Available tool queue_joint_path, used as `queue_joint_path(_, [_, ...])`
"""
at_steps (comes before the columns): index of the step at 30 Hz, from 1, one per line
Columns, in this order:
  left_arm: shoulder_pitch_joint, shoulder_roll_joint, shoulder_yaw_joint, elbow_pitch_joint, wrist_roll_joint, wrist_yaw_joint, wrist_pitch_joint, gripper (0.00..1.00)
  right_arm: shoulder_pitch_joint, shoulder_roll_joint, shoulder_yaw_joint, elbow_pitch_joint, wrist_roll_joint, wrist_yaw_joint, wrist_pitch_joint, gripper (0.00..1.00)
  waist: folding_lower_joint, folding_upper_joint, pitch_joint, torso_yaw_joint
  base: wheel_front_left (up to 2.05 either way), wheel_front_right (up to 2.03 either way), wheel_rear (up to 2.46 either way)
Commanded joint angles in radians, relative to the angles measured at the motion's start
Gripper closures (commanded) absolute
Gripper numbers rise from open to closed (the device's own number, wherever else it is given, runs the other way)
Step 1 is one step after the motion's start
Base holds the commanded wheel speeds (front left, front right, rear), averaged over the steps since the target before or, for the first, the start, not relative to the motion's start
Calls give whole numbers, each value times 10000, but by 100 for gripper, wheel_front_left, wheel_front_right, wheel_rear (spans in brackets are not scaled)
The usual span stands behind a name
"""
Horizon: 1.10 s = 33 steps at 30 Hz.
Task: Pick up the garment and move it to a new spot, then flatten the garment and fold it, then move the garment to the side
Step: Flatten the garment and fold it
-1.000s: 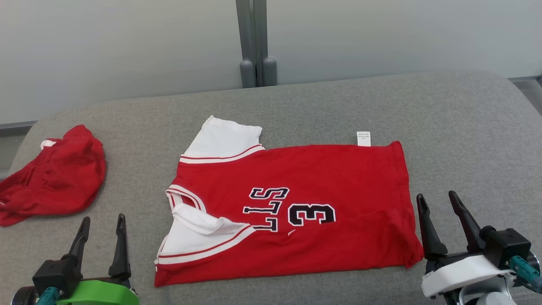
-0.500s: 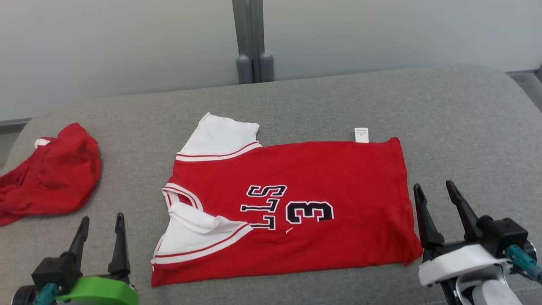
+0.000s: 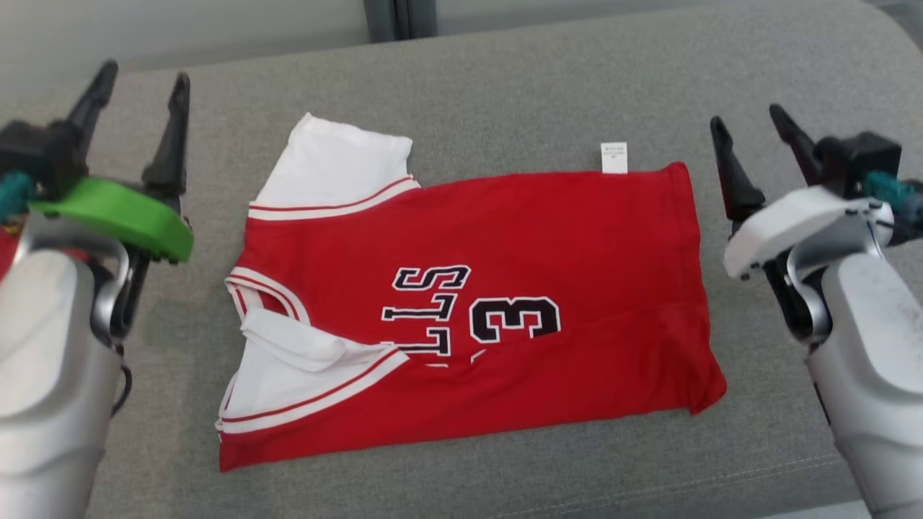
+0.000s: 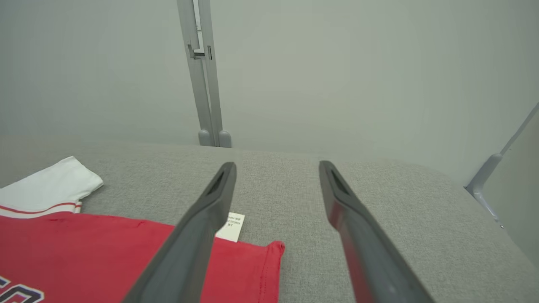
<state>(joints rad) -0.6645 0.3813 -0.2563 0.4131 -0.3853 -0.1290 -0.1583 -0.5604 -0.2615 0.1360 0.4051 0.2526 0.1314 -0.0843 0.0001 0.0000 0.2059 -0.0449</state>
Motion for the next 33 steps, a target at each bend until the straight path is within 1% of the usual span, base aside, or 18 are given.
queue_joint_path(1, [-638, 157, -278, 283, -402, -28, 114, 0, -485, -44, 67, 297, -8, -15, 269, 0, -1, 0, 1548, -438, 0, 0, 0])
queue_joint_path(3, [-1570, 368, -755, 775, -976, -29, 397, 0, -1202, -75, 211, 738, -60, -17, 610, 0, -1, 0, 2078, -626, 0, 0, 0])
queue_joint_path(6, [-2802, 747, -1737, 1557, -1547, -30, 760, 0, -2032, 7, 450, 1423, -54, -15, 937, 0, -1, 0, 2716, -913, 0, 0, 0])
queue_joint_path(8, [-3430, 977, -2328, 2038, -1755, -30, 976, 0, -2443, 130, 629, 1784, 75, -17, 1038, 0, -1, 0, 3045, -1125, 0, 0, 0])
queue_joint_path(12, [-4300, 1215, -3531, 2901, -2345, -31, 1524, 0, -2931, 353, 1016, 2376, 373, -17, 1064, 0, -1, 0, 3403, -1432, 0, 0, 0])
queue_joint_path(17, [-4840, 1383, -4549, 3828, -3109, -32, 1987, 0, -3333, 594, 1630, 2907, 739, -15, 1084, 0, -1, 0, 3601, -1672, 0, 0, 0])
queue_joint_path(21, [-5065, 1528, -5284, 4344, -3512, -30, 1995, 0, -3630, 787, 2151, 3132, 1045, -15, 964, 0, -1, 0, 3693, -1833, 0, 0, 0])
queue_joint_path(26, [-5319, 1633, -5897, 4904, -3917, -31, 1908, 0, -3961, 861, 2658, 3195, 1480, -15, 856, 0, -1, 0, 3793, -1942, 0, 0, 0])
queue_joint_path(29, [-5370, 1584, -6243, 5284, -4044, -31, 1886, 0, -4080, 846, 2973, 3252, 1639, -15, 875, 0, -1, 0, 3799, -1978, 0, 0, 0])
queue_joint_path(31, [-5314, 1449, -6403, 5441, -4337, -32, 2015, 0, -4071, 852, 3121, 3302, 1814, -15, 921, 0, -1, 0, 3750, -1964, 0, 0, 0])
queue_joint_path(32, [-5272, 1403, -6472, 5491, -4495, -32, 2100, 16, -4046, 833, 3183, 3345, 1901, -15, 1015, 30, -1, 0, 3715, -1945, 0, 0, 0])
queue_joint_path(33, [-5216, 1349, -6616, 5495, -4632, -34, 2232, 60, -3997, 784, 3284, 3376, 2001, -15, 1136, 52, -1, 0, 3656, -1909, 0, 0, 0])
